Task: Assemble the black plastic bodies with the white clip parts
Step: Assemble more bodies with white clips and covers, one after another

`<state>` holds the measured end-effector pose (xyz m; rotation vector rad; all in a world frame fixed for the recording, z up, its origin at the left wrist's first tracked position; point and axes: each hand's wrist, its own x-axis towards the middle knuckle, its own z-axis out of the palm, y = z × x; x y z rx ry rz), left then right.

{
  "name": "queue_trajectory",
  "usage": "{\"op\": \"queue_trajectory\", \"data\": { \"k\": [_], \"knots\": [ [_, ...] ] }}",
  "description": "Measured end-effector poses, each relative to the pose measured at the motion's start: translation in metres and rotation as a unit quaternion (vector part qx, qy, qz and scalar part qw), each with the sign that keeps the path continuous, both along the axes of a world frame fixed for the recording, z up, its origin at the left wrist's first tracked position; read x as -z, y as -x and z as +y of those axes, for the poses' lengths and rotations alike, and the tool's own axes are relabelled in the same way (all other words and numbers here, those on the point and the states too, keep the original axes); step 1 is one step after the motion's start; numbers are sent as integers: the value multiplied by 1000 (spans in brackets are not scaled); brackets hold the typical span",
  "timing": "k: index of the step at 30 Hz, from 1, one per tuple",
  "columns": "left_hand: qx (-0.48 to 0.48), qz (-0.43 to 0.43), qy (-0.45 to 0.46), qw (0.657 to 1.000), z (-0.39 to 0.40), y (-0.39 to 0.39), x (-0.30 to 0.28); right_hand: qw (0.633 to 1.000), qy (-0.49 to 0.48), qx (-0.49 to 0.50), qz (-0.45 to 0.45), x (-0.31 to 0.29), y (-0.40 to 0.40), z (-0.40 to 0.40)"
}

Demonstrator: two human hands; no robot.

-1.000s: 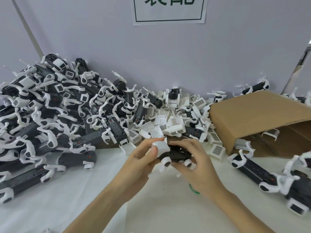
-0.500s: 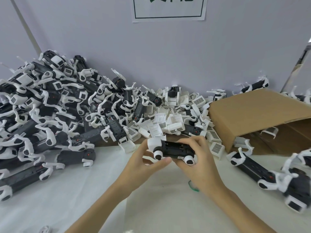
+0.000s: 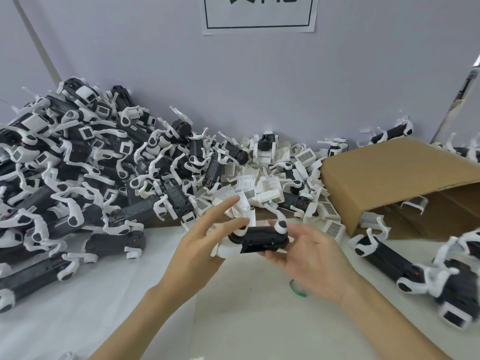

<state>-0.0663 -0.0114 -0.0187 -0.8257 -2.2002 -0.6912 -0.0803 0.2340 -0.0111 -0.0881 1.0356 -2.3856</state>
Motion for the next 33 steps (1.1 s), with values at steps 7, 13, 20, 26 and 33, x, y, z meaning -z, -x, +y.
{"op": "queue_trajectory", "data": {
  "k": [7, 13, 20, 26, 33],
  "knots": [
    [-20, -244, -84, 966, 6, -2, 4, 995, -8, 61, 83, 9, 3, -1],
    [6, -437, -304, 847, 16, -9, -6, 989, -35, 64, 128, 6, 3, 4],
    [27, -429, -364, 826, 14, -11, 4, 971, -119, 68, 198, 5, -3, -3],
    [12, -389, -348, 853, 13, -7, 2, 974, -100, 68, 190, 3, 0, -1],
    [-55, -122, 8, 991, 21, -14, 9, 950, -200, 162, 176, 6, 3, -3]
  ]
}}
